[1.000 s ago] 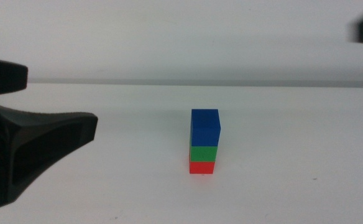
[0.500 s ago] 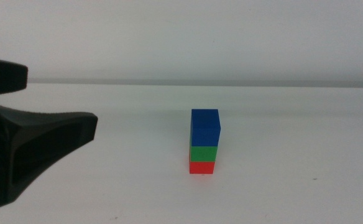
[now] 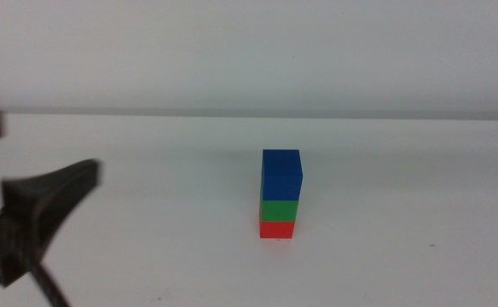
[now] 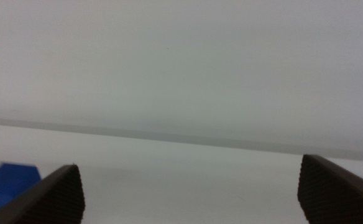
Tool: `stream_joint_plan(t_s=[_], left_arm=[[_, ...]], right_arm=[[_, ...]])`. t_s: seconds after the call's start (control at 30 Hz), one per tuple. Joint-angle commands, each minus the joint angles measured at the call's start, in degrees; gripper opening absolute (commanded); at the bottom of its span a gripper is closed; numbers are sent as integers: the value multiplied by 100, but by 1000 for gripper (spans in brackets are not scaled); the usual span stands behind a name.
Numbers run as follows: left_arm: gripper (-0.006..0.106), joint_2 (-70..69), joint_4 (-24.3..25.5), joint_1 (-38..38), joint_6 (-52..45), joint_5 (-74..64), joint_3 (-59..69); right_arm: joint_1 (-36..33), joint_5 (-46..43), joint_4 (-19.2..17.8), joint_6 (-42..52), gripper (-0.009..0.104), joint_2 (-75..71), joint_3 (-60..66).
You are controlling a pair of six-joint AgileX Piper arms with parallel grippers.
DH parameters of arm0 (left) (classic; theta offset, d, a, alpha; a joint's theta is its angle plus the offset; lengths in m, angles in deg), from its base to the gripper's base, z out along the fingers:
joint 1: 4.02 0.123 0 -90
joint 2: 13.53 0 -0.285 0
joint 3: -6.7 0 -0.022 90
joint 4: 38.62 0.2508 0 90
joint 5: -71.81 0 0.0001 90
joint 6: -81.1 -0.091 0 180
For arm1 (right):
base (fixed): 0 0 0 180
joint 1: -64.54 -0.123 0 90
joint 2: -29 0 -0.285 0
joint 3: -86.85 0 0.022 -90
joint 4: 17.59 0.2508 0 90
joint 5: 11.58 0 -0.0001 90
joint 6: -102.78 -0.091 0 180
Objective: Stack red cubes first, then green, then blue cubes in a specific spot.
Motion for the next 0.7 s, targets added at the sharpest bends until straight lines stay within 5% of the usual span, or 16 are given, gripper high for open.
stream_joint_plan(t_s=[0.0, 0.13, 0.43, 0.67], left_arm=[[94, -540, 494, 437, 9, 896, 805], [94, -1563, 714, 1197, 9, 1500, 1979], [94, -3380, 514, 2348, 9, 1897, 3778], [94, -3412, 517, 2532, 9, 2170, 4195]], right_arm=[[43, -790, -163, 34, 92, -445, 861], [245, -1490, -820, 7, 92, -1211, 2278], [738, -1573, -720, 7, 92, -2968, 3647], [725, -1714, -681, 7, 92, -3104, 3634]])
